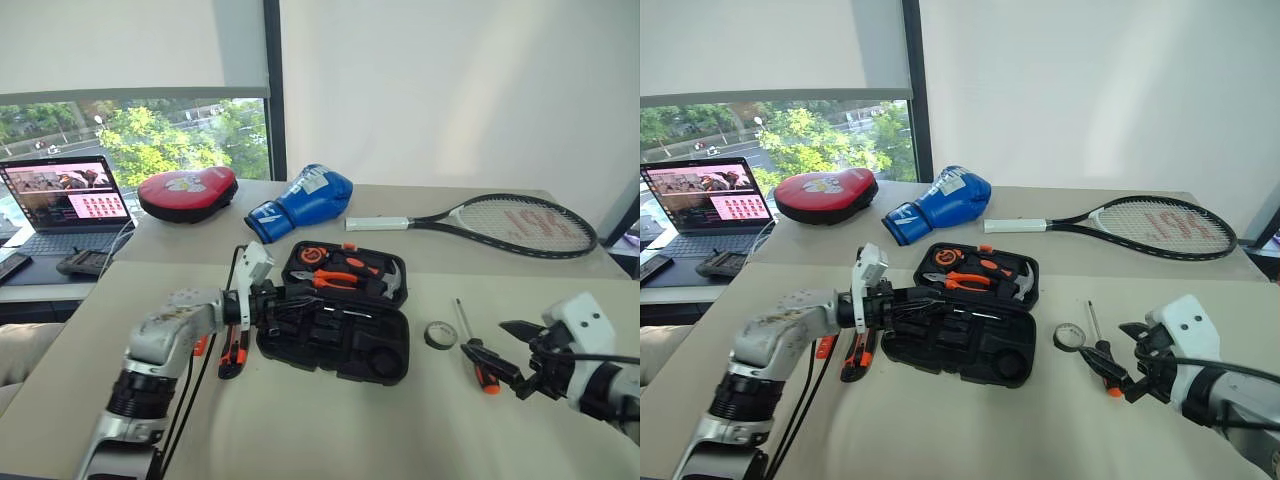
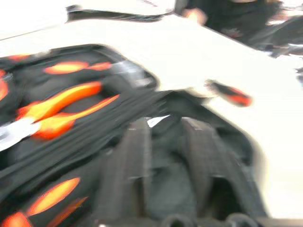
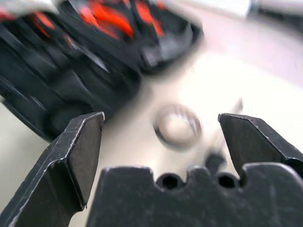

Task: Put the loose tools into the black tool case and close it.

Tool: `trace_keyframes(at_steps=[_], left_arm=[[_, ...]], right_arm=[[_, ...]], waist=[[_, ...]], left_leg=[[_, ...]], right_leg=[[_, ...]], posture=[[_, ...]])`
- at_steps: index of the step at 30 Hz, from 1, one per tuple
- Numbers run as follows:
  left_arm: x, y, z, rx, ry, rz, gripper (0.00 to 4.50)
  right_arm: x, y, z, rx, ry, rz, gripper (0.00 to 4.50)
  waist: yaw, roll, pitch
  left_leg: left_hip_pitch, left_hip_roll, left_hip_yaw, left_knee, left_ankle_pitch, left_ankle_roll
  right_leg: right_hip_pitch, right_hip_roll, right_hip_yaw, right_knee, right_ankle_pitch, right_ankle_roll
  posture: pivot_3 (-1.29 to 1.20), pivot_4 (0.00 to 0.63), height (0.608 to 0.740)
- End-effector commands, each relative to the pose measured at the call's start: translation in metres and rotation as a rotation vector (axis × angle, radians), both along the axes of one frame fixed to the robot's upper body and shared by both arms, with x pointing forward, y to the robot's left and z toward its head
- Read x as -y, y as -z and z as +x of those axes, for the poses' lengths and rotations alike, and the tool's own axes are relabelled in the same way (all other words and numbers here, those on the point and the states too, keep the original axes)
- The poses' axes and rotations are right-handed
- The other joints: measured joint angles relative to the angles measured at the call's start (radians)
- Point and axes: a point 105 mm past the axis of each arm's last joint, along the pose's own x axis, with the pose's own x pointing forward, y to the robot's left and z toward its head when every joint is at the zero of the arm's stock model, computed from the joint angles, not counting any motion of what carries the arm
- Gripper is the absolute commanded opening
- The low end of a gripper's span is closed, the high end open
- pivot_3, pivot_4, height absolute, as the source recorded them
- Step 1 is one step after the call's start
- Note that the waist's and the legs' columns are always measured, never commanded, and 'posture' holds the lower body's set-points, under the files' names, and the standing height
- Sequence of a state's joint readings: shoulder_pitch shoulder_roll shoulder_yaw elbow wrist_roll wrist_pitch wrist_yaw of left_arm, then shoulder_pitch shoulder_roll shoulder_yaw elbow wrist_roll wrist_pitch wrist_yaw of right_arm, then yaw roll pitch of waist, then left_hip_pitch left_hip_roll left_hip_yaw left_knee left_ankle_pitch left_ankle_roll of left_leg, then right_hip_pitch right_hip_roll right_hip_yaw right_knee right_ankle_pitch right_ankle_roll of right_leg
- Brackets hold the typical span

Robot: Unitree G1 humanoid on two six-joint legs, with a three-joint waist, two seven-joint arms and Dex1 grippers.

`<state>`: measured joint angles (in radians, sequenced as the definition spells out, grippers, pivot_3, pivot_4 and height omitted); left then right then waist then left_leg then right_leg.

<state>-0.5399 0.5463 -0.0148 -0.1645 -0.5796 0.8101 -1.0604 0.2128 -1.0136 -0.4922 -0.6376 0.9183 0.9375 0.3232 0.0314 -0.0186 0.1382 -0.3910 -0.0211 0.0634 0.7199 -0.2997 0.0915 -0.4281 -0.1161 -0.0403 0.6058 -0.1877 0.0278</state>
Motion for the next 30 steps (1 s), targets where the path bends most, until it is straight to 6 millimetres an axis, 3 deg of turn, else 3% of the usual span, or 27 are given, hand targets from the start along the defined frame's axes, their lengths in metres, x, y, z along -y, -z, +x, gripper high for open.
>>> trace_keyframes(at_steps=[1,6,9,12,16,21,25,30], left_arm=[[0.0,-0.017,-0.026,0.037,0.124,0.018,2.94],[0.006,-0.022,-0.048,0.036,0.201,0.051,4.49],[0.008,-0.023,-0.052,0.055,0.213,0.071,4.49],[0.007,-0.026,-0.052,0.063,0.208,0.071,4.5],[0.003,-0.03,-0.05,0.076,0.187,0.065,4.5],[-0.007,-0.029,-0.044,0.105,0.128,0.047,4.5],[-0.017,-0.024,-0.044,0.169,0.089,-0.052,4.5],[-0.04,-0.022,-0.046,0.09,0.049,-0.074,4.5]], right_arm=[[0.016,0.014,0.02,-0.085,0.123,0.025,4.5],[0.038,0.036,0.037,-0.2,0.242,0.068,4.5],[0.043,0.05,0.043,-0.262,0.257,0.074,4.5],[0.049,0.06,0.048,-0.281,0.264,0.044,3.84],[0.045,0.05,0.051,-0.238,0.214,0.035,2.46],[0.027,0.03,0.047,-0.174,0.105,0.03,0.76],[-0.009,-0.028,0.049,-0.027,-0.098,0.019,0.6],[-0.078,-0.055,0.058,0.037,-0.397,-0.037,0.59]], waist=[[-0.003,-0.001,0.001],[-0.002,0.0,0.003],[0.002,0.002,0.004],[-0.004,0.002,0.004],[-0.004,0.002,0.004],[-0.008,0.002,0.004],[-0.018,0.011,0.009],[-0.03,0.006,0.015]], left_leg=[[0.0,0.0,-0.001,0.0,0.0,0.0],[0.001,0.0,-0.001,-0.003,0.001,0.001],[0.0,-0.001,0.0,-0.004,0.002,0.0],[0.0,-0.001,0.0,-0.005,0.005,-0.005],[0.001,-0.002,0.0,-0.005,0.004,-0.004],[0.0,-0.002,0.0,-0.005,0.004,-0.004],[0.0,-0.002,0.0,-0.006,0.005,-0.005],[0.001,0.002,0.0,-0.007,0.004,-0.005]], right_leg=[[0.001,0.0,0.0,-0.001,0.0,0.0],[0.003,0.002,0.0,-0.004,0.0,-0.001],[0.002,0.002,0.0,-0.005,0.001,0.001],[0.003,0.004,-0.001,-0.008,0.003,0.004],[0.004,0.004,-0.001,-0.01,0.004,0.006],[0.004,0.004,-0.001,-0.011,0.005,0.007],[0.003,0.003,0.0,-0.011,0.005,0.008],[0.001,0.007,-0.001,-0.01,0.006,0.006]], posture=[[0.0,0.15,0.74],[0.0,0.15,0.74],[0.0,0.15,0.74],[0.0,0.15,0.74],[0.0,0.15,0.74],[0.0,0.15,0.74],[0.0,0.15,0.74],[0.0,0.15,0.74]])
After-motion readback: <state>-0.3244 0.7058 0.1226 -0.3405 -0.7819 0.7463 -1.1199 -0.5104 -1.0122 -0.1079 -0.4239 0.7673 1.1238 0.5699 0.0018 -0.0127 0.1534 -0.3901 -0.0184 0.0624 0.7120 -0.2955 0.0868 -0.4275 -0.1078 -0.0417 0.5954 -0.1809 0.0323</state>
